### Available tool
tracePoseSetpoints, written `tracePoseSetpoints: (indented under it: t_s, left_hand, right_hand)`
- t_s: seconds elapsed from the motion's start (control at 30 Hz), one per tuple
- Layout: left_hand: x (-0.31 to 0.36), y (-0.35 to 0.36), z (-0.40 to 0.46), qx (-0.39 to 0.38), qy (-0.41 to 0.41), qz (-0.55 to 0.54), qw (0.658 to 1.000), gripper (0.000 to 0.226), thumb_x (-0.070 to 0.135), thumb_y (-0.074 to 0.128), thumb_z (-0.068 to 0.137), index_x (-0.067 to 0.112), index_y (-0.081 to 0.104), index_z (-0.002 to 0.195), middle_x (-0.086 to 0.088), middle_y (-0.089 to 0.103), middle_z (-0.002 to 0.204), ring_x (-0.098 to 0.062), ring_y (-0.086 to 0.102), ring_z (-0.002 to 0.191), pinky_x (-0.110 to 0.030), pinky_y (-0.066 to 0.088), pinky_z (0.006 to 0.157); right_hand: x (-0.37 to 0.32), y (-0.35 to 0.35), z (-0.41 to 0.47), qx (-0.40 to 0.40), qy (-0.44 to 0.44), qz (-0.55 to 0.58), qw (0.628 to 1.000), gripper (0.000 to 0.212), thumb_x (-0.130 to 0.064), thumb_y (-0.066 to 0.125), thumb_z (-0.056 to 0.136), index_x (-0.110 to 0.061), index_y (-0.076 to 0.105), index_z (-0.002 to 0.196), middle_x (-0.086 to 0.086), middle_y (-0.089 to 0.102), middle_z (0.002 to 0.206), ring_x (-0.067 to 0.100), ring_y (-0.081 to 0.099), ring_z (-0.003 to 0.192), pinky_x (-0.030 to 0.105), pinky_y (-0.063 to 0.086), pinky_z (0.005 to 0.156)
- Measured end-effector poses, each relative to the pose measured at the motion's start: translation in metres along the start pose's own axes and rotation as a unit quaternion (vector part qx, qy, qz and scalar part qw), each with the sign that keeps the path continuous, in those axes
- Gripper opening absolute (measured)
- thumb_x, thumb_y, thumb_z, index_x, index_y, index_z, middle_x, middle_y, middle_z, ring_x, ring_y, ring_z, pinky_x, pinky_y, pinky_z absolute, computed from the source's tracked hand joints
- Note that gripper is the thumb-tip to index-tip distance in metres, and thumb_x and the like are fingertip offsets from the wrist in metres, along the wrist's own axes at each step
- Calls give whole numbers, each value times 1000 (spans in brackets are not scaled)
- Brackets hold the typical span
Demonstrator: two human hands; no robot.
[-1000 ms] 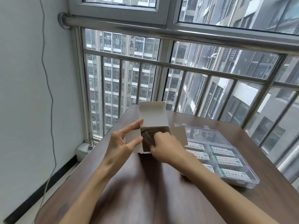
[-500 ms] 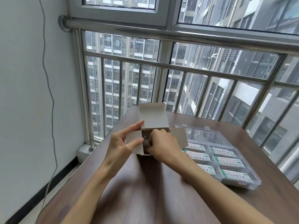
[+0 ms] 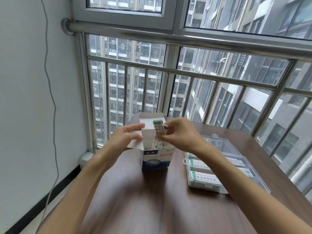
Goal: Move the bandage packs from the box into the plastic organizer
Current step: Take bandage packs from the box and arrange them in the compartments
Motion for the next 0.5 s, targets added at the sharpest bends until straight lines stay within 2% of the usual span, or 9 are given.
tracePoseSetpoints:
  t_s: [0.03,0.1,0.13,0.2,0.3,0.4,0.47,0.5]
  left_hand:
    - [2,-2,2,-5,1,27,1000,37,0,59,86,29,67,108,9,62,108,-9,59,104,-31,52,91]
    - [8,-4,4,-17,16,95,995,35,4,56,89,26,63,116,7,61,107,0,57,92,-10,49,72]
    - [10,-4,6,-21,24,130,991,35,6,56,90,24,61,120,4,61,110,-2,57,93,-9,47,69]
    - [12,-4,11,-18,29,203,979,41,11,56,90,23,57,129,-3,58,119,-15,56,107,-21,43,83]
    - [14,-6,20,-12,8,245,969,56,15,58,89,22,41,142,-7,52,133,-23,48,123,-33,38,100]
    - [14,-10,23,10,-6,270,963,66,21,64,88,21,31,146,-8,46,142,-25,46,126,-38,38,104]
    - [14,-11,20,67,13,344,936,68,30,65,88,20,31,146,-7,43,146,-26,42,131,-40,36,105]
    - [17,-8,16,115,51,385,914,64,33,63,89,20,34,145,-6,44,146,-25,41,132,-40,35,106]
  right_hand:
    - [1,-1,3,-8,14,28,999,22,-26,76,77,-9,76,91,6,73,84,15,65,74,34,54,64]
    - [3,-3,7,-11,46,75,996,25,-26,75,78,-8,75,94,5,73,87,11,63,72,25,49,57]
    - [4,-5,7,-7,66,106,992,26,-27,74,79,-7,74,95,4,72,87,9,61,70,19,46,53]
    - [6,-8,7,14,108,185,977,26,-25,72,80,-6,71,98,3,70,85,6,60,69,11,44,49]
    - [12,-13,2,50,152,289,944,25,-25,70,81,-6,70,98,1,70,83,7,62,73,10,48,54]
    - [20,-18,-3,45,180,348,919,28,-29,71,79,-6,71,96,7,72,88,19,65,90,22,54,73]
    - [23,-21,-9,32,191,375,906,23,-28,73,75,-9,72,88,9,73,89,24,65,98,32,53,87]
    - [25,-24,-13,20,191,386,902,23,-29,74,72,-10,72,85,9,74,88,24,66,96,33,52,89]
Point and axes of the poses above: each hand's wrist, its own z-axis towards the middle knuckle, its own y-axis out of the palm, x = y × z, the point moved 1 cm from there along z, towards the middle knuckle
